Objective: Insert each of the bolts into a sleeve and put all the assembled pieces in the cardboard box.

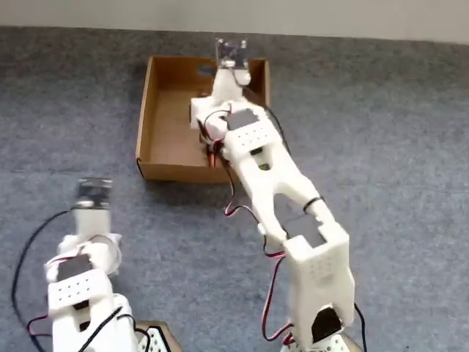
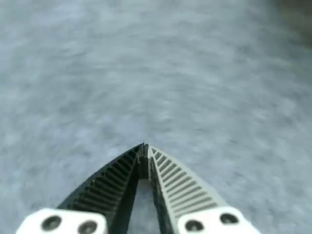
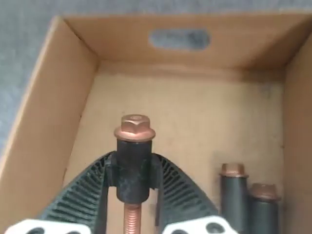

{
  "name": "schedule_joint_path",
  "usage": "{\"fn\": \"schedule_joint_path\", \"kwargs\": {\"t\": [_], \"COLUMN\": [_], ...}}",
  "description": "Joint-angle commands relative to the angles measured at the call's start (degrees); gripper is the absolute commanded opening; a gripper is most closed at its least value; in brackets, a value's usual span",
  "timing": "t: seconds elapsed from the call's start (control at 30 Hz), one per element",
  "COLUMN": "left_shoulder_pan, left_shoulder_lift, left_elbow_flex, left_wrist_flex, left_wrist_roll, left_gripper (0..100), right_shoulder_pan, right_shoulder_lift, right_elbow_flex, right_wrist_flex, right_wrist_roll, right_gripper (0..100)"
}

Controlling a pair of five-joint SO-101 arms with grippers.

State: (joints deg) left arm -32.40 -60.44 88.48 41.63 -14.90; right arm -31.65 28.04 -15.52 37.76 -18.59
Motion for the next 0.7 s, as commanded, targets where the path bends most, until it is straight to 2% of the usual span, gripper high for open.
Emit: {"fn": "schedule_joint_path", "kwargs": {"t": [0.0,0.27,0.67], "left_shoulder_pan": [-4.2,-4.1,-4.1], "left_shoulder_lift": [-0.6,-0.7,-0.7], "left_elbow_flex": [-2.4,0.7,0.7], "left_wrist_flex": [-3.3,-9.7,-9.7], "left_wrist_roll": [9.4,9.8,9.8], "left_gripper": [1,1,1], "right_shoulder_pan": [-2.4,-4.4,-4.4], "right_shoulder_lift": [0.0,8.0,14.1], "right_elbow_flex": [-4.1,-6.8,-9.6], "right_wrist_flex": [-0.1,-3.5,-0.9], "right_wrist_roll": [0.4,0.4,0.4], "right_gripper": [0.5,0.5,0.5]}}
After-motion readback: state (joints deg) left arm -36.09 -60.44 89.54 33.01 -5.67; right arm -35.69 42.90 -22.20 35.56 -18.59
